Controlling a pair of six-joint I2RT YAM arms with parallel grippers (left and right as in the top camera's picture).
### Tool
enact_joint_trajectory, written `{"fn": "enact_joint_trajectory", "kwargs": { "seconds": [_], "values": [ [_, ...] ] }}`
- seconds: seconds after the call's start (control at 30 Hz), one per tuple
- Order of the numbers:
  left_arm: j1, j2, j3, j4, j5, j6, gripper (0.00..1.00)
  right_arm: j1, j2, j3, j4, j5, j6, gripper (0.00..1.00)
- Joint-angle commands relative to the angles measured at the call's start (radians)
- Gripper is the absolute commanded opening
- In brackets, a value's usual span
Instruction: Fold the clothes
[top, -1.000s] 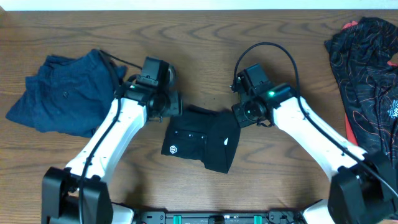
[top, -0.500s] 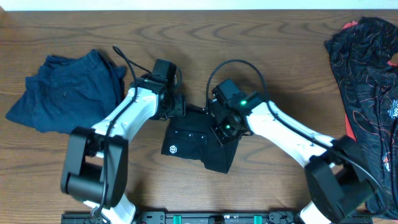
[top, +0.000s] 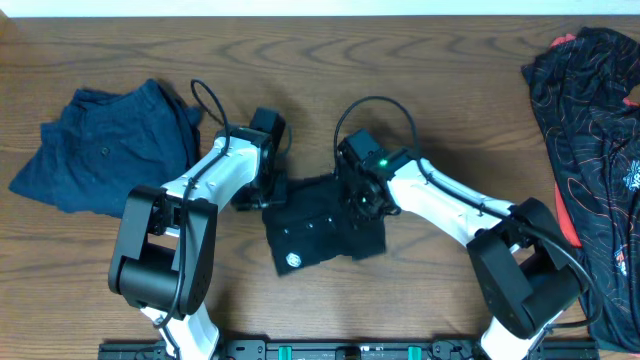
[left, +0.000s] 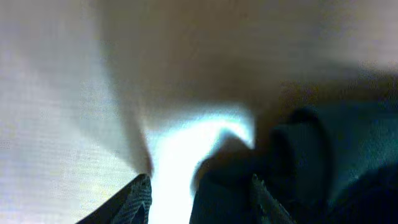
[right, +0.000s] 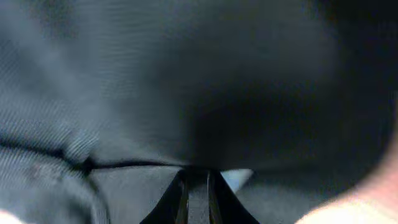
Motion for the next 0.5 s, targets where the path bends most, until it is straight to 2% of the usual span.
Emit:
{"fn": "enact_joint_trajectory", "kwargs": {
  "seconds": [0.0, 0.2, 0.47],
  "values": [
    [-0.002, 0.028, -0.011, -0.111, -0.027, -0.099, 0.53, -0.043, 0.023, 0.005, 0.077, 0.126, -0.006, 0.13],
    [-0.002, 0.027, -0.018, -0.224, 0.071, -0.105, 0.54, -0.082, 0.023, 0.006, 0.23, 0.126, -0.055, 0.15],
    [0.0, -0.084, -0.003, -0.248, 0.021, -0.105, 0.53, -0.085, -0.061, 0.021, 0.154, 0.126, -0.045, 0.18]
  ]
}}
